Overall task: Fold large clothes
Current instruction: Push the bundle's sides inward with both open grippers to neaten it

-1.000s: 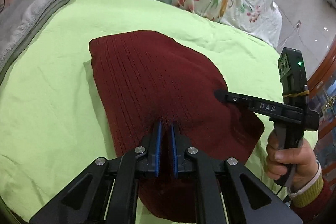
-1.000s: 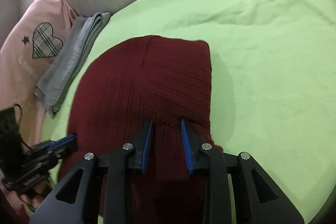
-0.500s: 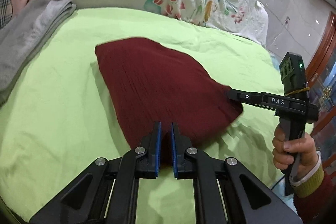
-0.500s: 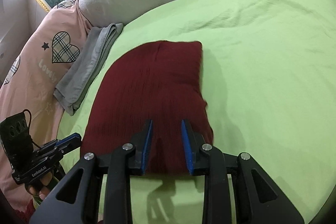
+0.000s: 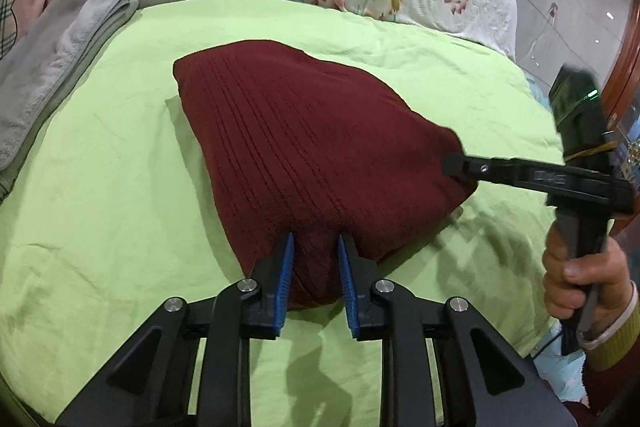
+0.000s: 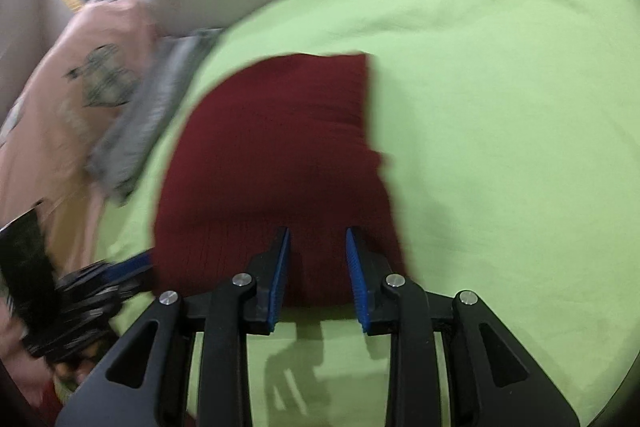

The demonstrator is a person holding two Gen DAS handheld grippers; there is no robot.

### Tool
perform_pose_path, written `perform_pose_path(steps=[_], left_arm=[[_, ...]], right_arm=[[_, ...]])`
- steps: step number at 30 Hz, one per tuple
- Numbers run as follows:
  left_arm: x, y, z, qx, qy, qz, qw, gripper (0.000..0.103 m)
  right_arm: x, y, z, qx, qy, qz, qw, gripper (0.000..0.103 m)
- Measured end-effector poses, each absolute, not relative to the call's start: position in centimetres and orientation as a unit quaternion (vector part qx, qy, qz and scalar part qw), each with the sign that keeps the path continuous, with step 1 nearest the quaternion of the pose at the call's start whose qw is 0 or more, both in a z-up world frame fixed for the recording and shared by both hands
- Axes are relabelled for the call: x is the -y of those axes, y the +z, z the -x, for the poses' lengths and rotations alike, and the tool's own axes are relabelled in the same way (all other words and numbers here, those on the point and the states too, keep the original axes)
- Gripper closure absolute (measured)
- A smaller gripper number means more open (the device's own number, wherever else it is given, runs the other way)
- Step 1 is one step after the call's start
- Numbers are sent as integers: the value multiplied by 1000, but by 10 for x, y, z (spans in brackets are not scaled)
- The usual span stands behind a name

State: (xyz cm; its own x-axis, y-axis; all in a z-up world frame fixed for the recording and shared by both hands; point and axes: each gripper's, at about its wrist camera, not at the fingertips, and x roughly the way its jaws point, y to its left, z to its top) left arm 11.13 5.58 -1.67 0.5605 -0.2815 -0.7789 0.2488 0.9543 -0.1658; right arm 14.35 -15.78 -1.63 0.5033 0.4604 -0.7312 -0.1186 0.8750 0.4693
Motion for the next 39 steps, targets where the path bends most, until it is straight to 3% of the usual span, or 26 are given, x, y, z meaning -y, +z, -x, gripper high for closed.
perform_pose_path(steps=[2,6,8,12,13,16,19,26,33,39], left_arm=[[-54,-19,-111,-445,-147,11,884,77],[-51,-14,-102,-438,-127,-4,890,70],[-51,-9,-89,-427,-107,-17,898,41],[-51,-25,-77,-435,-90,-26,896,36],[-52,-30,-79,-441,-81,-27,893,40],[-62,-47,-96,-469,-55,3,882,74],[-79,-54,-106,-483,-59,69,871,82],[-76,-42,-84,-478,-56,52,875,87],[-75,19,-72,-397,-118,87,906,87],[-44,-21,-105,-446,-119,42,886,86]], right_arm=[[140,-10,-142,-464,196,-164,848,55],[135,-32,-150,-496,168,-153,838,55],[141,-39,-153,-499,170,-173,832,55],[148,-42,-154,-497,163,-181,833,55],[148,-42,-155,-496,162,-181,833,55],[152,-43,-156,-495,155,-183,835,55],[162,-50,-156,-495,155,-199,832,57],[159,-21,-141,-461,187,-219,839,55],[143,-10,-143,-459,184,-174,851,55],[163,-50,-150,-497,133,-183,838,60]])
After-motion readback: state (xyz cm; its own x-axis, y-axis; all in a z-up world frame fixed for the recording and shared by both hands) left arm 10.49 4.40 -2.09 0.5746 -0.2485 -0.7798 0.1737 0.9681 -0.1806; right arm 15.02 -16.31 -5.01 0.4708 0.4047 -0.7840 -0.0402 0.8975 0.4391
